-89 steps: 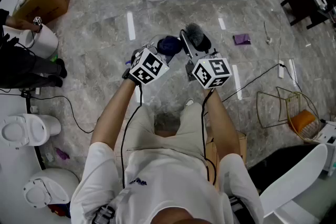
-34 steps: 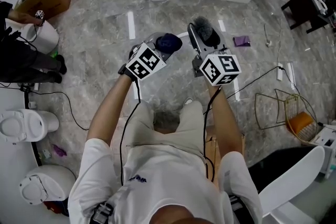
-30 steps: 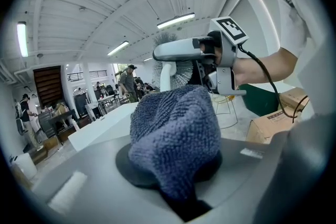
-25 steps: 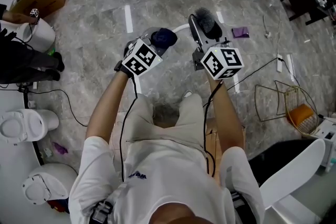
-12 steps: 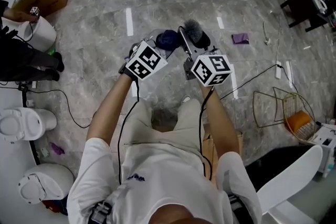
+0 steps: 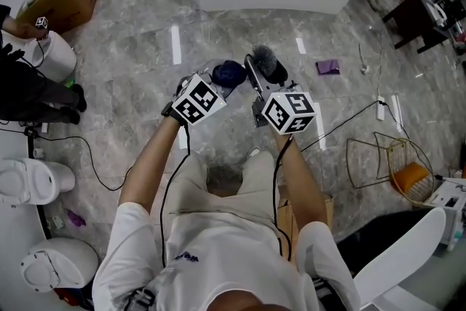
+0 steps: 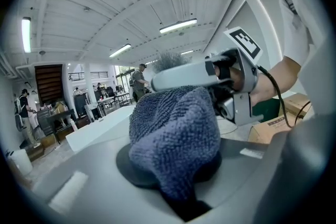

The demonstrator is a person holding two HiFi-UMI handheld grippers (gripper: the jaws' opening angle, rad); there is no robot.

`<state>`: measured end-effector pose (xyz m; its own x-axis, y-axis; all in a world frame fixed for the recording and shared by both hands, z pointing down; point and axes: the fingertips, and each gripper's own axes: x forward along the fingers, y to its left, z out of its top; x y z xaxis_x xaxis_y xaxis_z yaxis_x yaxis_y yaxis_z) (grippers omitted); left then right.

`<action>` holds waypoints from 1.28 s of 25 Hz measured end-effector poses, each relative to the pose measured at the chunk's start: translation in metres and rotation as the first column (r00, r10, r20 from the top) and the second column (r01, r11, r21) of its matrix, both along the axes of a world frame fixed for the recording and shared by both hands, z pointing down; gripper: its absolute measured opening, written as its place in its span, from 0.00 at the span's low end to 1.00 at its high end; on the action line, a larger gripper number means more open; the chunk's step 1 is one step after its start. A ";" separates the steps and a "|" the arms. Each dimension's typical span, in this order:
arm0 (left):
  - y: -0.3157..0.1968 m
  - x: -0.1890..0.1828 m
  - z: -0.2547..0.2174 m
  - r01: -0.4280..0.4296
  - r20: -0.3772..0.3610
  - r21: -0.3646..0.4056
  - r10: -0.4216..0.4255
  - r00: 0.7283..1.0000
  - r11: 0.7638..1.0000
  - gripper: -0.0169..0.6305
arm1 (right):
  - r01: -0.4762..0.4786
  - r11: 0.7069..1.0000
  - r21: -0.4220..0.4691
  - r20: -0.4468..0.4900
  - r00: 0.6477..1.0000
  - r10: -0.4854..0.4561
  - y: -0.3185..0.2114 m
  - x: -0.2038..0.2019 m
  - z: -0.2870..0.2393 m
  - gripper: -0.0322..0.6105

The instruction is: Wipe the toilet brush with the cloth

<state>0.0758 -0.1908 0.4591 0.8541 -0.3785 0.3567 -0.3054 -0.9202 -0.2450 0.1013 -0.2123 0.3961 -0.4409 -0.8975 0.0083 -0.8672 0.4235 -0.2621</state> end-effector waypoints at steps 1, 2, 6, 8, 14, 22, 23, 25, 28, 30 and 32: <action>-0.001 -0.004 0.005 0.004 0.017 -0.002 -0.004 1.000 1.000 0.12 | -0.006 1.000 0.006 0.006 1.000 0.006 0.000 0.003 -0.004 0.39; -0.002 -0.010 0.011 0.010 0.034 -0.007 -0.010 0.999 1.000 0.13 | -0.010 1.000 0.012 0.010 1.000 0.010 -0.001 0.008 -0.008 0.39; -0.003 -0.022 0.027 0.023 0.063 -0.022 -0.022 0.998 0.999 0.14 | -0.020 0.999 0.032 0.022 1.000 0.019 -0.003 0.028 -0.023 0.39; -0.004 -0.023 0.027 0.024 0.065 -0.022 -0.022 0.998 0.999 0.14 | -0.026 0.999 0.045 0.027 0.999 0.025 -0.003 0.032 -0.029 0.39; -0.009 -0.020 0.025 0.033 0.085 -0.017 -0.031 0.996 0.999 0.15 | -0.040 0.998 0.044 0.059 0.998 0.038 -0.005 0.033 -0.023 0.39; -0.012 -0.004 -0.015 0.056 -0.061 -0.004 -0.057 0.997 0.998 0.15 | 0.022 0.998 0.052 -0.027 0.999 -0.021 -0.007 -0.012 -0.008 0.39; -0.012 -0.003 -0.019 0.063 -0.064 0.003 -0.063 0.996 0.998 0.15 | 0.021 0.998 0.052 -0.024 1.000 -0.020 -0.007 -0.015 -0.007 0.40; -0.013 -0.004 -0.020 0.073 -0.066 0.016 -0.072 0.995 0.997 0.15 | 0.019 0.998 0.052 -0.015 1.000 -0.018 -0.008 -0.016 -0.008 0.40; -0.014 -0.008 -0.020 0.080 -0.079 0.005 -0.079 0.994 0.997 0.15 | 0.029 0.998 0.055 -0.027 0.999 -0.028 -0.008 -0.019 -0.009 0.40; -0.014 -0.009 -0.019 0.081 -0.082 -0.004 -0.082 0.993 0.997 0.15 | 0.032 0.998 0.055 -0.030 0.999 -0.031 -0.009 -0.021 -0.009 0.40; -0.014 -0.009 -0.019 0.079 -0.079 -0.003 -0.079 0.994 0.997 0.15 | 0.030 0.998 0.051 -0.028 0.999 -0.029 -0.009 -0.020 -0.009 0.40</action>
